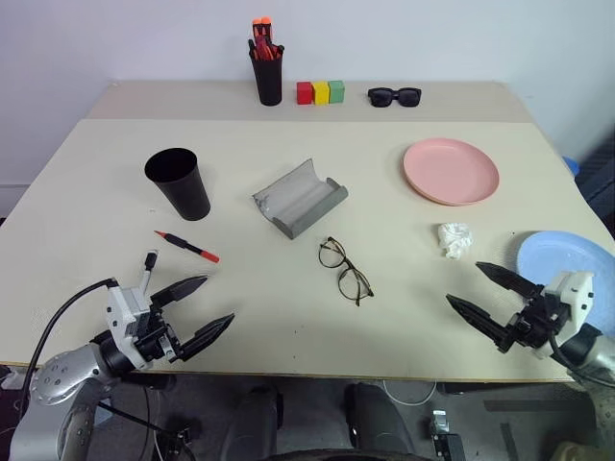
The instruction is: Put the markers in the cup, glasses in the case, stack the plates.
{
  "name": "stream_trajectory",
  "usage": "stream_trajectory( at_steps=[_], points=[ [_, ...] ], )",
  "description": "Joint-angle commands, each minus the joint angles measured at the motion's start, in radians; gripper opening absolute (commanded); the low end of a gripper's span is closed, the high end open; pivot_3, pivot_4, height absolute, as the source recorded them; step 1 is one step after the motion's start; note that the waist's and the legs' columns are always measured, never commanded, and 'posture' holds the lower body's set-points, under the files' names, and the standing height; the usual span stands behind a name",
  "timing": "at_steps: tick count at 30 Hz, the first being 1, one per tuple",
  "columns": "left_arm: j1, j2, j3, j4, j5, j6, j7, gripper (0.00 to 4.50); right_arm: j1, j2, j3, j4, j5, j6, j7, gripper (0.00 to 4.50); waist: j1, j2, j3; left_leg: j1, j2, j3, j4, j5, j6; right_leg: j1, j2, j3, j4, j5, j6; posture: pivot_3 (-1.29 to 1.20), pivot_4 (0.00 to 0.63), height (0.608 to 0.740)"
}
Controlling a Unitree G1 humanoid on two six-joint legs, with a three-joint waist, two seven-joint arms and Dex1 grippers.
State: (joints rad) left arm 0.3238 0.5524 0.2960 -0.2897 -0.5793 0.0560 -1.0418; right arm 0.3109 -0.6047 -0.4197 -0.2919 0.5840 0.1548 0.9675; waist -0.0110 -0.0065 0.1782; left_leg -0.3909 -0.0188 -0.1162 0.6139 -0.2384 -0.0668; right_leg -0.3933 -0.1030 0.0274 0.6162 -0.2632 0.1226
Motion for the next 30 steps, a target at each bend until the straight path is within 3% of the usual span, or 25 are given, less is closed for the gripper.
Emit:
stream_trajectory(
  at_steps=[1, 7, 13, 18, 21, 26, 30],
  points=[
    [0.006, -0.009, 0.017, 0.014, 0.018, -0.037, 0.018, 4.5, 0.002, 0.01, 0.032, -0.027, -0.026, -0.05, 0.011, 4.45, 0.0, 0.0, 0.0, 0.0, 0.0, 0.0, 0.0, 0.0, 0.0, 0.0, 0.0, 0.0, 0.0, 0.0, 0.0, 0.0, 0.15, 0.74],
    [0.02, -0.057, -0.015, -0.033, 0.012, 0.01, 0.107, 4.5, -0.025, -0.02, 0.1, -0.02, -0.08, -0.132, 0.07, 4.45, 0.0, 0.0, 0.0, 0.0, 0.0, 0.0, 0.001, 0.0, 0.0, 0.0, 0.0, 0.0, 0.0, 0.0, 0.0, 0.0, 0.15, 0.74],
    [-0.025, -0.112, 0.039, -0.123, -0.211, 0.314, 0.38, 4.5, -0.205, -0.085, 0.229, 0.058, -0.12, -0.201, 0.218, 4.45, -0.006, -0.001, 0.0, 0.002, 0.0, 0.0, 0.002, 0.0, 0.0, 0.002, 0.0, 0.0, 0.003, 0.0, 0.001, 0.0, 0.15, 0.74],
    [-0.019, -0.162, 0.048, -0.246, -0.194, 0.406, 0.63, 4.5, -0.314, -0.084, 0.3, 0.153, -0.126, -0.248, 0.299, 4.45, 0.0, -0.001, 0.0, 0.002, 0.0, -0.001, 0.001, 0.0, 0.001, 0.001, 0.0, 0.0, 0.003, -0.001, 0.003, 0.0, 0.15, 0.74],
    [-0.039, -0.156, 0.037, -0.33, -0.112, 0.53, 0.845, 4.5, -0.393, -0.074, 0.348, 0.261, -0.144, -0.31, 0.373, 4.45, 0.0, -0.002, 0.001, 0.002, -0.001, -0.001, 0.002, 0.0, 0.0, 0.003, 0.0, 0.0, 0.003, 0.0, 0.002, 0.0, 0.15, 0.74],
    [-0.112, -0.156, 0.071, -0.401, -0.215, 0.712, 1.014, 4.5, -0.521, -0.016, 0.394, 0.39, -0.122, -0.331, 0.436, 4.45, -0.002, -0.002, 0.001, 0.004, -0.001, -0.001, 0.004, 0.0, 0.0, 0.004, 0.0, 0.0, 0.006, 0.0, 0.002, 0.0, 0.15, 0.74],
    [-0.23, -0.072, 0.098, -0.384, -0.37, 0.874, 1.04, 4.5, -0.595, 0.046, 0.4, 0.393, -0.075, -0.262, 0.412, 4.45, -0.002, -0.002, 0.001, 0.003, -0.001, -0.002, 0.004, 0.0, 0.0, 0.001, 0.001, 0.0, 0.01, 0.001, 0.004, 0.0, 0.15, 0.74]
  ],
)
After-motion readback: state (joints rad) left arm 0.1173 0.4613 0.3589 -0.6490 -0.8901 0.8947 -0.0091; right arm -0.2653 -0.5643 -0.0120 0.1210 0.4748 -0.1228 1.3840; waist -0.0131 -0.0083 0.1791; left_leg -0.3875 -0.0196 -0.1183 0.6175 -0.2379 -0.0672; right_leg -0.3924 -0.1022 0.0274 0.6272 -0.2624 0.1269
